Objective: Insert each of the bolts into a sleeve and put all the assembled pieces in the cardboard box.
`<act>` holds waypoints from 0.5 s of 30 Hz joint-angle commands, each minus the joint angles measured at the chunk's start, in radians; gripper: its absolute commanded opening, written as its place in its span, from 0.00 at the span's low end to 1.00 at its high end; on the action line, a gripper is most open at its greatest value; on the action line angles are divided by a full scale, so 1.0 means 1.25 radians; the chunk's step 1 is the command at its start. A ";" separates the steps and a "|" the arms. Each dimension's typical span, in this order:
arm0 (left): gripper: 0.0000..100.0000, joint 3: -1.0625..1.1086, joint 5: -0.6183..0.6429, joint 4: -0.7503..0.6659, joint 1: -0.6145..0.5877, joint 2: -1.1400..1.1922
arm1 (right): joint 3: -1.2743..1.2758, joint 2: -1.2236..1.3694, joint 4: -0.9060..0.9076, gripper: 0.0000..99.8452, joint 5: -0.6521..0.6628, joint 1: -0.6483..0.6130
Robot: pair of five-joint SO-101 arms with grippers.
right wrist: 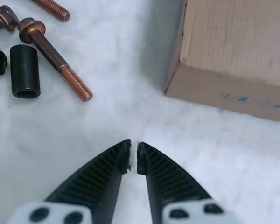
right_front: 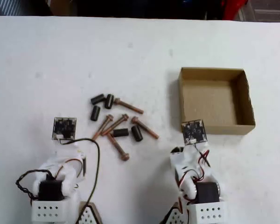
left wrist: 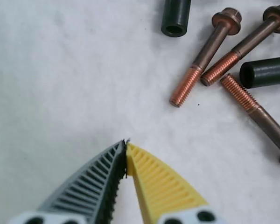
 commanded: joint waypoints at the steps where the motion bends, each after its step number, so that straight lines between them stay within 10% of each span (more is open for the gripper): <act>1: 0.03 -0.002 -0.002 0.004 -0.002 -0.006 | 0.007 -0.008 -0.039 0.02 0.001 -0.008; 15: 0.03 -0.002 -0.002 0.004 -0.002 -0.006 | 0.007 -0.008 -0.075 0.02 0.001 -0.008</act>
